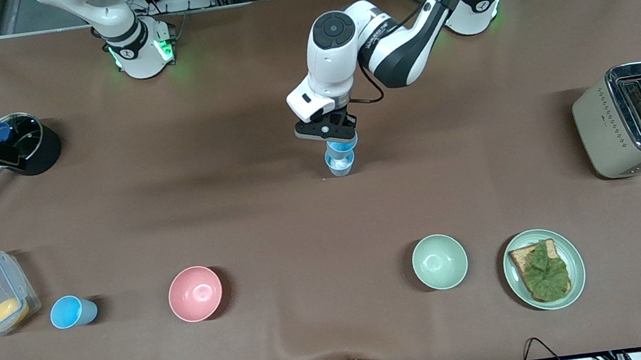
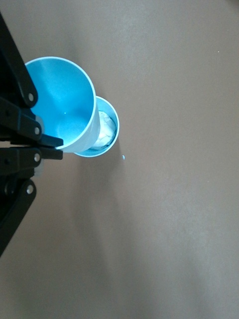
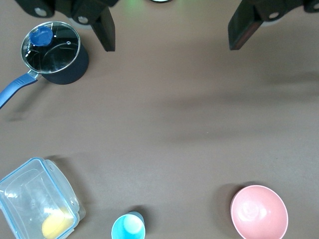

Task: Stack blue cups with both arms
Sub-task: 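Lower the cup into the placed cup and open the left gripper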

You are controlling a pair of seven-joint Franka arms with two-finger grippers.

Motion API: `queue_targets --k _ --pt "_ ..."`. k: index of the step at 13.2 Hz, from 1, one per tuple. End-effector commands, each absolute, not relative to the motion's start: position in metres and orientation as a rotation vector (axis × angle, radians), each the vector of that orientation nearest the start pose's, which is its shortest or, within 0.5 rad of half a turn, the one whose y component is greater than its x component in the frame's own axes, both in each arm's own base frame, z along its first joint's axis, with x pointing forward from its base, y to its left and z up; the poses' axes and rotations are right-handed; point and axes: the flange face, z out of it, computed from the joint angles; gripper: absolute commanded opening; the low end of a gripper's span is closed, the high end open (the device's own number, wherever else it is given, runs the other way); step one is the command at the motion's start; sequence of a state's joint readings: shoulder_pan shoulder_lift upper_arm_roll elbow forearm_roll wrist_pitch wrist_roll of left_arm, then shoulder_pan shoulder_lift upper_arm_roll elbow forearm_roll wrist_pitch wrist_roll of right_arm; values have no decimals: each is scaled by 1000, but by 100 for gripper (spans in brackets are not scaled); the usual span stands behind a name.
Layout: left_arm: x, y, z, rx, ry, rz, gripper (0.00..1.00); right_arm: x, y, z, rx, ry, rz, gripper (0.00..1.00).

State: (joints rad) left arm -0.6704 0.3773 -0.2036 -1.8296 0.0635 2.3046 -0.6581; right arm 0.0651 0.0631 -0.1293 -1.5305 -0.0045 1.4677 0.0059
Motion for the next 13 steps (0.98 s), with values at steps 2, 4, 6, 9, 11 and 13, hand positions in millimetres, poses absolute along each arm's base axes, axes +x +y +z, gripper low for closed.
queue_targets --k 2,4,6,9,11,13 --pt "430 -496 337 -3205 388 -134 0 553 -39 603 -3144 105 196 100" --pt "431 -498 335 -3212 386 -143 0 553 -39 603 -3144 105 196 100" --pt "433 -499 336 -3226 379 -164 0 553 -40 603 -3144 102 198 100" --pt "442 -492 333 -3217 372 -171 3 553 -41 603 -3144 105 198 100" --pt "445 -490 334 -3222 368 -187 21 553 -41 603 -3144 102 199 100" --pt "446 -490 334 -3230 363 -201 35 553 -41 603 -3144 102 199 100"
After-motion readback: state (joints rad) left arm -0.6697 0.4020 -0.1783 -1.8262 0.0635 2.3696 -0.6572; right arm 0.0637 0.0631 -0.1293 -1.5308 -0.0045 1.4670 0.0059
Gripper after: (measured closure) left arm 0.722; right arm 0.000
